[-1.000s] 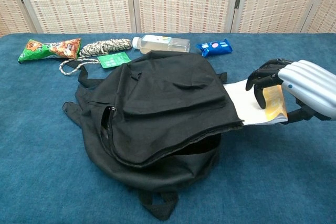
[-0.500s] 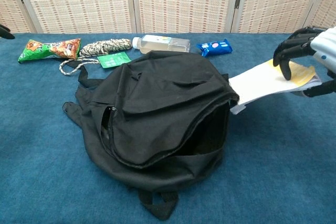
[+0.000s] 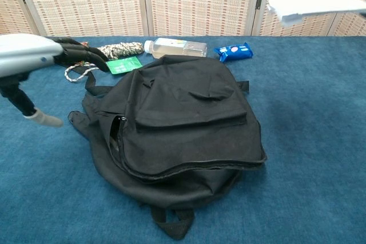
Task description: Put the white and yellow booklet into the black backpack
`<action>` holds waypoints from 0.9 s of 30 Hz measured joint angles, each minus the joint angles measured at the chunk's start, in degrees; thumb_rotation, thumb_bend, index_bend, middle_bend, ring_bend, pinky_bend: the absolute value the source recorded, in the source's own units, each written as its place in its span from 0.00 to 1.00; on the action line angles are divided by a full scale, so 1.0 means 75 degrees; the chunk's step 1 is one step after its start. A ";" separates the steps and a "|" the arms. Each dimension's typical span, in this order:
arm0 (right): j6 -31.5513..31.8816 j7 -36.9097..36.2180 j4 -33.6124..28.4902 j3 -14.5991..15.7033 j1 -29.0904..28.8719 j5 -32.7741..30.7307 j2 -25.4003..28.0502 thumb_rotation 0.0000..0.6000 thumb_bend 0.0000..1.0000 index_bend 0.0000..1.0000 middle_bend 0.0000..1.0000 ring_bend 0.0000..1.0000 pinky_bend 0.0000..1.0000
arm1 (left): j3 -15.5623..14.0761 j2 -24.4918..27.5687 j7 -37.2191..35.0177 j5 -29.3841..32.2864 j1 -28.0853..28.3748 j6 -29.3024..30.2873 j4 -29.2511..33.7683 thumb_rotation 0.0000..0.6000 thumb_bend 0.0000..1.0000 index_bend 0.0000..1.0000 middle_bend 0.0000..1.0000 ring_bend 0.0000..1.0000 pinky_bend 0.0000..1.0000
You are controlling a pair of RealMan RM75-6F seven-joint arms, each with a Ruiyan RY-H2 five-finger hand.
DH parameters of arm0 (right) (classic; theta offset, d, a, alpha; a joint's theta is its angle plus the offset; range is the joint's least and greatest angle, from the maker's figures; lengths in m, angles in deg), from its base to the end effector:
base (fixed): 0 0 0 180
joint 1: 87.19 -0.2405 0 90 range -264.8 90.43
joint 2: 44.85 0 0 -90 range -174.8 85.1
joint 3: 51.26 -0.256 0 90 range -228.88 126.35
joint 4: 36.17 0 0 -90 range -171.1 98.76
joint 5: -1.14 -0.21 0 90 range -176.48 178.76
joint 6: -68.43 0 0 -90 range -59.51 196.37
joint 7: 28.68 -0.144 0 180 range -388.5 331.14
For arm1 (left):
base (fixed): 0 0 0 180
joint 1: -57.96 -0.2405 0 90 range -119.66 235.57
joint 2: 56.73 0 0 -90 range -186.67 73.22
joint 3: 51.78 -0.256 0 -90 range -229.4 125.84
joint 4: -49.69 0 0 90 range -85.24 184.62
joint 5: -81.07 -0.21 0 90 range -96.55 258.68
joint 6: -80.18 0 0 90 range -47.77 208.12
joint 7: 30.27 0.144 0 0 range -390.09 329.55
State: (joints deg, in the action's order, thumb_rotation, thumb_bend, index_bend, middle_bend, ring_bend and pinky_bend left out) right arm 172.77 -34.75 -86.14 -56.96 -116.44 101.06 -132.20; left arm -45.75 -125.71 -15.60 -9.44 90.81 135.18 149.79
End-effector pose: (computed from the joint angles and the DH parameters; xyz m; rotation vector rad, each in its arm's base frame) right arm -0.2362 -0.3060 0.1223 1.5656 -0.0781 1.4054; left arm -0.1622 0.2804 0.0579 -2.1224 -0.6576 -0.9380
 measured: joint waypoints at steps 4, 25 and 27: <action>0.0059 0.0436 -0.0611 -0.0060 0.0018 0.0066 0.0437 1.00 0.39 0.84 0.47 0.42 0.26 | -0.0106 -0.0270 0.0012 -0.0074 0.0361 -0.0441 -0.0002 1.00 0.19 0.21 0.13 0.16 0.01; -0.0222 0.0932 -0.1269 -0.0115 0.0165 0.0188 0.0812 1.00 0.39 0.84 0.47 0.42 0.27 | -0.0363 -0.2105 0.0565 0.0743 0.1534 -0.1738 -0.0874 1.00 0.19 0.20 0.13 0.15 0.01; -0.0236 0.0903 -0.1244 -0.0120 0.0177 0.0178 0.0789 1.00 0.39 0.84 0.47 0.42 0.27 | -0.0387 -0.2154 0.0553 0.0789 0.1549 -0.1717 -0.0833 1.00 0.19 0.20 0.13 0.15 0.01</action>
State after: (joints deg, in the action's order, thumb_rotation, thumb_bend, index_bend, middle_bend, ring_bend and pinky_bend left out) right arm 170.99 -27.98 -95.47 -57.86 -115.12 102.40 -126.28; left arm -48.65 -141.86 -11.46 -3.52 102.43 122.30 143.54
